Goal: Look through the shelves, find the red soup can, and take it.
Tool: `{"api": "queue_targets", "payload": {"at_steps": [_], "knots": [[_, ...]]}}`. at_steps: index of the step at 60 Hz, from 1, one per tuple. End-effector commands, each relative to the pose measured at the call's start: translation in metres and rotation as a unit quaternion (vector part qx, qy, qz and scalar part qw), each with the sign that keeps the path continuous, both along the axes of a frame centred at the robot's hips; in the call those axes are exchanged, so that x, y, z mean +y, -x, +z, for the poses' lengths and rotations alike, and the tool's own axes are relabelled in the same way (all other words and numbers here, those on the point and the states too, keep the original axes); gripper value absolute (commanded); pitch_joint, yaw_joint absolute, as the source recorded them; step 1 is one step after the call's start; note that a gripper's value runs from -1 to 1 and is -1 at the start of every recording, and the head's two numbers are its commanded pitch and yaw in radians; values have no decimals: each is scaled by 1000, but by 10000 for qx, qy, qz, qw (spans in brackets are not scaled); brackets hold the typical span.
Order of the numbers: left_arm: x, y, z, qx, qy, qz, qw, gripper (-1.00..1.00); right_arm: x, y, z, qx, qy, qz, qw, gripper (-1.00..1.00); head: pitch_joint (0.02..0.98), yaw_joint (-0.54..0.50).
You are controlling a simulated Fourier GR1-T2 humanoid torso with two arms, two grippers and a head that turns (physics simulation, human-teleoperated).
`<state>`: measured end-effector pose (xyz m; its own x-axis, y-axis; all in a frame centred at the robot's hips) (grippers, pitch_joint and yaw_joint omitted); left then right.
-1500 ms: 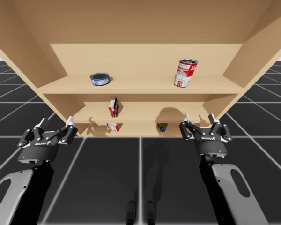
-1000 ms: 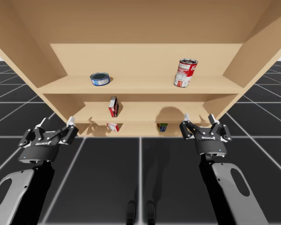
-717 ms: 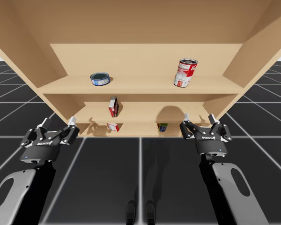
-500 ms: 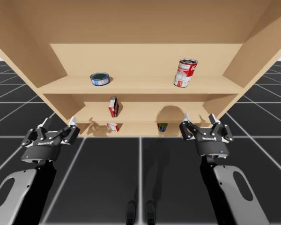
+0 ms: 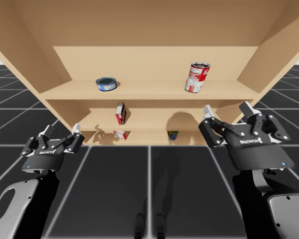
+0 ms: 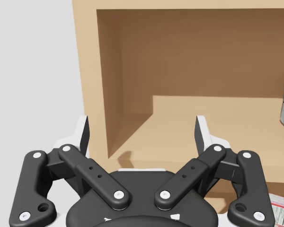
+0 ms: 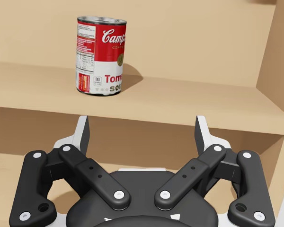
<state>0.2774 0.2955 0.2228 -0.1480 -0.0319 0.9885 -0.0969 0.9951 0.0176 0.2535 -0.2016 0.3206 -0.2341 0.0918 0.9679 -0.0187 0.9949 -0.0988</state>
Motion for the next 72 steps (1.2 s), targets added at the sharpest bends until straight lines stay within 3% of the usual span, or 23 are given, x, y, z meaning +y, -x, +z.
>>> {"api": "queue_targets", "payload": {"at_steps": [1,5,13,16,33,50,72], "knots": [[1,-1,0,-14,-24,15,10000,-1000,12,0,27,87,63,369,9993,-1000,289,-262],[1,-1,0,-28,-24,34,10000,-1000,16,-5,30,248,45,535,9983,-1000,290,-261],[2,0,1,-73,-17,68,9999,-1000,22,-19,36,715,-283,1035,9916,-1000,292,-261],[2,0,1,-87,-17,74,9999,-1000,23,-25,38,787,-302,1055,9908,-1000,292,-262],[3,0,1,-123,-8,103,9999,-1000,22,-59,54,764,-131,848,9934,-1000,297,-260],[4,0,2,-142,10,125,9998,-1000,24,-95,57,1118,-224,847,9899,-1000,299,-261],[7,1,5,-163,95,118,9998,-1000,31,-130,57,1222,-15,659,9903,-1000,302,-249]]}}
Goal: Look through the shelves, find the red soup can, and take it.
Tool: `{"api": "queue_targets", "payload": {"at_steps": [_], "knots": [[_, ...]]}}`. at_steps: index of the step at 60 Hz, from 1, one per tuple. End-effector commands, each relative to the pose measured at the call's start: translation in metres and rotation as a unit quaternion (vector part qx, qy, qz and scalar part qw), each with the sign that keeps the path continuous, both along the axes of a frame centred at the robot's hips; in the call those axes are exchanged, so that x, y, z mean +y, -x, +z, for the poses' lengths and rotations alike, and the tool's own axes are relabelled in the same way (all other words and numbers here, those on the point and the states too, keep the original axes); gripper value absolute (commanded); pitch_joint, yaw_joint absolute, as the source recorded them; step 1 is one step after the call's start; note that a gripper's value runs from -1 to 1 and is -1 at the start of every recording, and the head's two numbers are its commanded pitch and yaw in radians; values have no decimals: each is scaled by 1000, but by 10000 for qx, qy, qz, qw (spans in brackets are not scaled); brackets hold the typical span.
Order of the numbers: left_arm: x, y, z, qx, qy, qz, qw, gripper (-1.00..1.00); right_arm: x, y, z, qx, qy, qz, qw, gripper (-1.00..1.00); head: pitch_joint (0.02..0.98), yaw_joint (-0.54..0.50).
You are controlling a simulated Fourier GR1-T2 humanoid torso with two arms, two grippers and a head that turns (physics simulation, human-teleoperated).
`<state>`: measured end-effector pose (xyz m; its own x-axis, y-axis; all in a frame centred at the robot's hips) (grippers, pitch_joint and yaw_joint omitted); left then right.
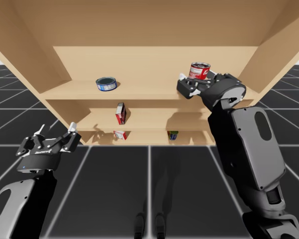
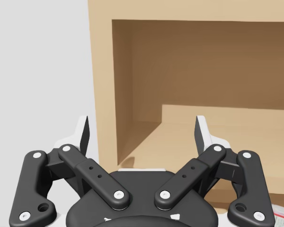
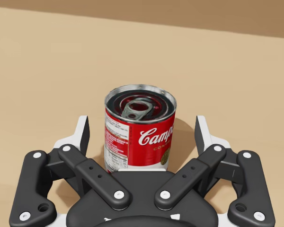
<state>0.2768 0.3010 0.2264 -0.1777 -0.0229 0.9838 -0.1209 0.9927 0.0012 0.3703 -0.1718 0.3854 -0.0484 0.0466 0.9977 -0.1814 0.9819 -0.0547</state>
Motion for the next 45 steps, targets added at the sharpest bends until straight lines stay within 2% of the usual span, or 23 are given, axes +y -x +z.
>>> {"api": "queue_targets", "payload": {"at_steps": [1,2,3,5,6,7,8,18,21,23,29,38,45], "knots": [[1,0,1,-9,30,0,10000,-1000,1,-13,-8,242,122,-43,9996,-1000,302,-248],[1,0,1,-8,31,3,10000,-1000,0,-13,-10,248,144,-41,9996,-1000,303,-247],[1,0,1,-9,32,5,10000,-1000,0,-13,-10,237,147,-59,9996,-863,303,-246],[2,1,1,-8,30,4,10000,-1000,-2,-12,-13,209,157,-142,9996,40,304,-243],[2,1,1,-8,28,4,10000,-1000,-2,-12,-14,207,150,-147,9996,327,304,-243],[1,1,1,-8,26,3,10000,-1000,-3,-12,-14,214,141,-174,9995,802,304,-242],[1,1,1,-7,26,2,10000,-1000,-4,-12,-15,220,117,-195,9995,971,304,-242],[1,1,1,2,16,-7,10000,-1000,-13,-4,-12,70,132,-319,9994,1000,302,-243],[1,1,1,0,17,-2,10000,-1000,-15,2,-6,-92,196,-389,9990,1000,302,-244],[1,1,0,1,18,-2,10000,-1000,-15,5,-4,-135,179,-362,9991,1000,303,-244],[1,1,0,0,15,4,10000,-1000,-19,26,5,-405,185,-371,9983,1000,302,-244],[1,1,0,-7,12,13,10000,-1000,-21,55,3,-567,204,-264,9978,1000,301,-246],[0,1,0,-14,-3,8,10000,-1000,-28,87,1,-806,138,-240,9964,1000,304,-245]]}}
